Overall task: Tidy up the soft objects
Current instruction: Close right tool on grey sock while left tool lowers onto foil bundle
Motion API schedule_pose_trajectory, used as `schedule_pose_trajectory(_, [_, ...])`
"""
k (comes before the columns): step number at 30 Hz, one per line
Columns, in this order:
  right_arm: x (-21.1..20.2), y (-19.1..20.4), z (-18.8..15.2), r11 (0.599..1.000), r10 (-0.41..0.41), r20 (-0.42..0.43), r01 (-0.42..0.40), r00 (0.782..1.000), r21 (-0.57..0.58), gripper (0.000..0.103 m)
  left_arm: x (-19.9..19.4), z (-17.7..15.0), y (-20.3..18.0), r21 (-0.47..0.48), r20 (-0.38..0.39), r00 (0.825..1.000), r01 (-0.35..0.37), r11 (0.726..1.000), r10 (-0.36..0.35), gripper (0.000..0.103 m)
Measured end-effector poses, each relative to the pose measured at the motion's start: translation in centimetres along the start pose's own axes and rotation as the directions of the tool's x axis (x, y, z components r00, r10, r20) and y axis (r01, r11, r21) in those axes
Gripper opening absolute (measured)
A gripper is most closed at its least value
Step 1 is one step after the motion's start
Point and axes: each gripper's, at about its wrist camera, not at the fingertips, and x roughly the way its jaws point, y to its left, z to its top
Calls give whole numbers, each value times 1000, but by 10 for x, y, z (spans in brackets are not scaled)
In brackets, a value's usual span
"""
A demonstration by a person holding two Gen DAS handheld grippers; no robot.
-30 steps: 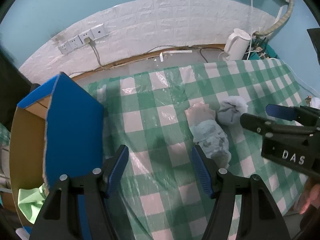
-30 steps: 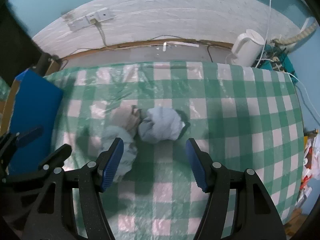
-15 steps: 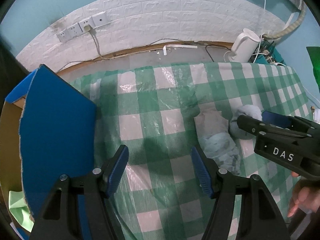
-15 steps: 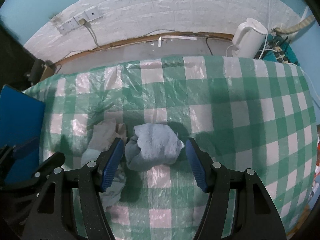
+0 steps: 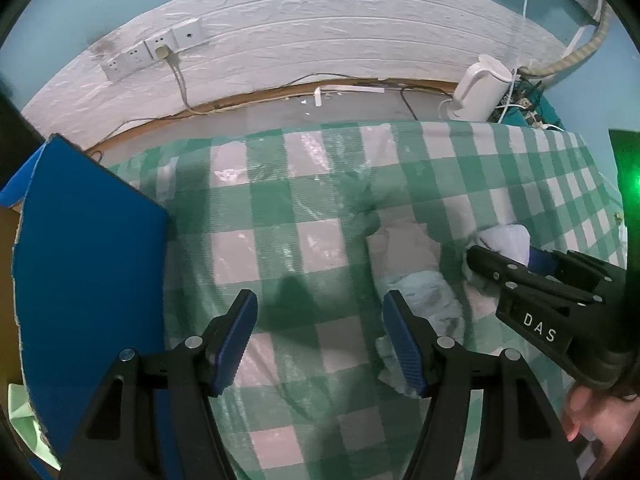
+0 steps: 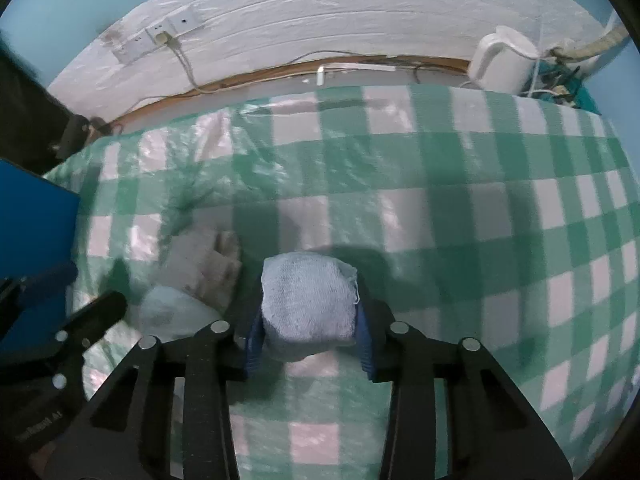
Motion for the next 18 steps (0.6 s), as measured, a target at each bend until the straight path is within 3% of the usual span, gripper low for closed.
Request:
schedule_pose_trajectory(4, [-9,-15,-9,999,-13,3,13,1000,31,36,-2,1,-9,13,1,1000,29,999,-29,67])
schedule_pose_trajectory(7, [-14,-28,-17,998,-11,2,11,1000,60,36,-2,1,-16,22,-6,999,45,999,-45,79])
schedule_pose_trajectory(12, [-19,-39,-30,997,-10,-5,10,1000,79,36,-5,1,-32,24,-1,997,76,997,-76,80])
schedule_pose_trajectory(18, [-28,-42,-45,996,-8,-8,8,1000,91,36,0,-2,-56,85,-15,999,39,996,-37,80])
